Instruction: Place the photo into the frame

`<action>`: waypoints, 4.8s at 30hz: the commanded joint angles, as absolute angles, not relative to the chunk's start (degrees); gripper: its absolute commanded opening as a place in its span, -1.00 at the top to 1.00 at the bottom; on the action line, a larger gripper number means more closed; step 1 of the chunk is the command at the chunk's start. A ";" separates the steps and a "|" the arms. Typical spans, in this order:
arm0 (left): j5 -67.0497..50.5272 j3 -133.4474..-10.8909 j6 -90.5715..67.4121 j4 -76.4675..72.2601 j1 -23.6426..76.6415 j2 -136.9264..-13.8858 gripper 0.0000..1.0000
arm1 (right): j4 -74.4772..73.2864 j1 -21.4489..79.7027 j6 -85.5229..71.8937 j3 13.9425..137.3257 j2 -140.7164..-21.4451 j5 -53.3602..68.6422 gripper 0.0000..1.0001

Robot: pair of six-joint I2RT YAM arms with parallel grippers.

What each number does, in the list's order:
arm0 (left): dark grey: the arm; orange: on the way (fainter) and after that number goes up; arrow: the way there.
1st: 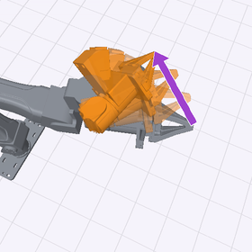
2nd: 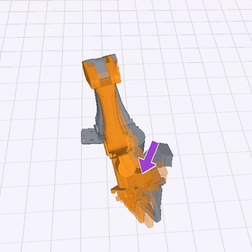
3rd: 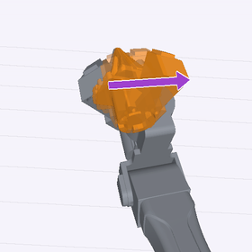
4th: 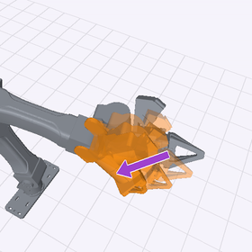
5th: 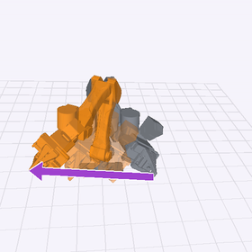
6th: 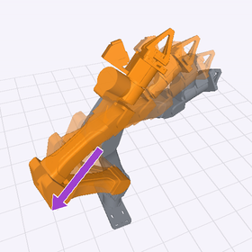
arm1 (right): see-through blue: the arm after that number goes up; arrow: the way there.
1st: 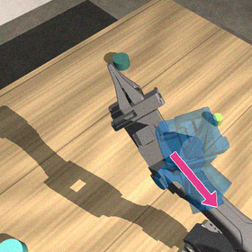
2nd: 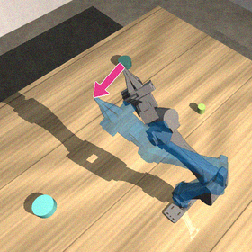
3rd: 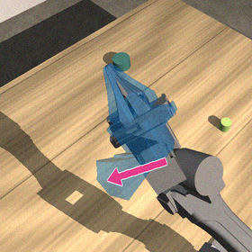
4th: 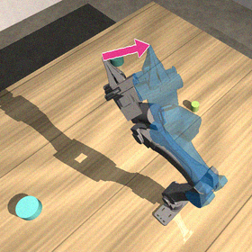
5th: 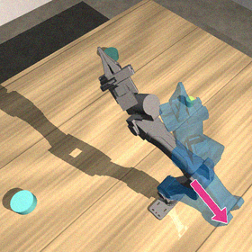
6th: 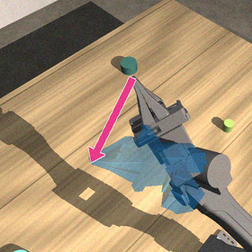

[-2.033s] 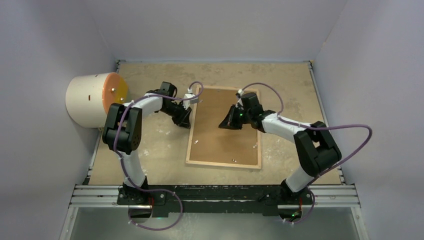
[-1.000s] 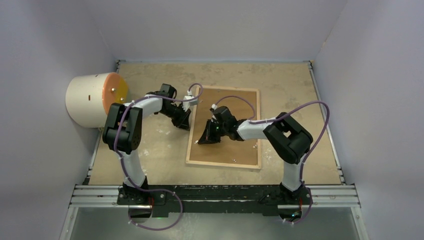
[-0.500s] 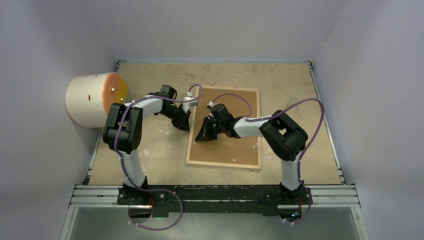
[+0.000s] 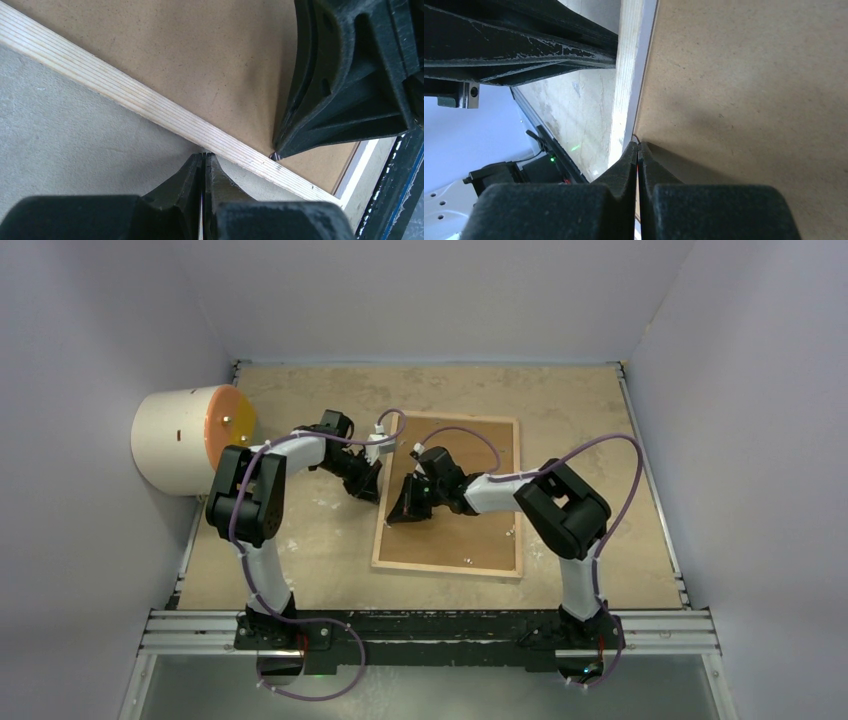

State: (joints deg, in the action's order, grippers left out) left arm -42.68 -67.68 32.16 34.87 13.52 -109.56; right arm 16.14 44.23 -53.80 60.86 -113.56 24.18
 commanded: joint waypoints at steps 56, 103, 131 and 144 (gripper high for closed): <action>-49.82 -84.20 17.61 26.45 10.37 -121.83 0.18 | -3.81 29.12 -45.11 92.47 -126.82 20.57 0.78; -50.58 -80.42 22.74 27.12 10.55 -123.53 0.76 | -2.93 27.97 -46.74 110.88 -142.69 31.57 0.88; -50.03 -79.86 24.95 29.80 10.20 -121.48 0.77 | -7.06 26.81 -41.73 113.10 -142.74 28.59 0.78; -49.84 -79.89 25.08 29.84 10.20 -121.82 0.79 | -6.41 28.56 -42.27 112.76 -143.45 31.64 0.83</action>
State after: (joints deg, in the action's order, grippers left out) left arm -51.68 -81.84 22.13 27.51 9.37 -121.01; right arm -4.43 27.86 -43.35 112.16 -142.76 29.76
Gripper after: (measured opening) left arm 0.109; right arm 0.087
